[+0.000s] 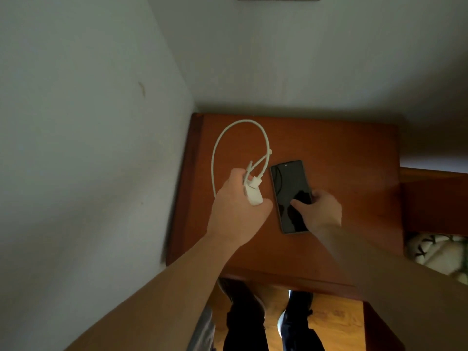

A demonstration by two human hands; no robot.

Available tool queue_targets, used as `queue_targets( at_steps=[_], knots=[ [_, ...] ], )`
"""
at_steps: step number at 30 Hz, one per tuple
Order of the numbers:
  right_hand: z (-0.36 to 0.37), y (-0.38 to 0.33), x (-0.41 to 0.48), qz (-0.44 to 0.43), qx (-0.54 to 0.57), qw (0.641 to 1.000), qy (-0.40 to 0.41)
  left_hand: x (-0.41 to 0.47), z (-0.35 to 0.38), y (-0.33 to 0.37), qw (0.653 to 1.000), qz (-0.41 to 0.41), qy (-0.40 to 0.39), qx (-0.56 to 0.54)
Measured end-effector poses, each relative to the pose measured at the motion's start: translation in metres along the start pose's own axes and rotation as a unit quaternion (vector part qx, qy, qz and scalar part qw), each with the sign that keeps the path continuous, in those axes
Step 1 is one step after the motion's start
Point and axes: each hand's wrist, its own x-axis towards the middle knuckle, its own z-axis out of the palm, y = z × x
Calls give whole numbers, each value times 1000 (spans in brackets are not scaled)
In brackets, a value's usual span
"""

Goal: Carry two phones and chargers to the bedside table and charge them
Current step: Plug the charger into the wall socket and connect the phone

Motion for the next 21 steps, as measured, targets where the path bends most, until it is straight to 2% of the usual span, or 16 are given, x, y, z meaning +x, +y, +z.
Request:
queue_targets(
  at_steps=[2,6,12,14,16,17,19,21],
  knots=[
    [1,-1,1,-3,-25,1000,2,3,2,6,994,-45,-8,-99],
    [2,-1,3,-8,-27,1000,4,9,1,18,960,-119,-17,-254],
    [-7,-9,-7,-26,-61,998,6,11,-2,33,906,-192,-16,-377],
    [-18,-25,-21,-59,28,998,17,11,-3,39,892,-201,-13,-405],
    [-33,-50,-42,-116,177,977,-13,12,-2,47,879,-212,-1,-428],
    [-41,-64,-53,-162,208,964,-37,13,-1,52,868,-221,-1,-444],
    [-56,-83,-68,-254,169,946,-108,15,-1,60,836,-247,-21,-489],
    [-65,-91,-72,-283,92,940,-168,15,-3,66,809,-268,-29,-523]
  ],
)
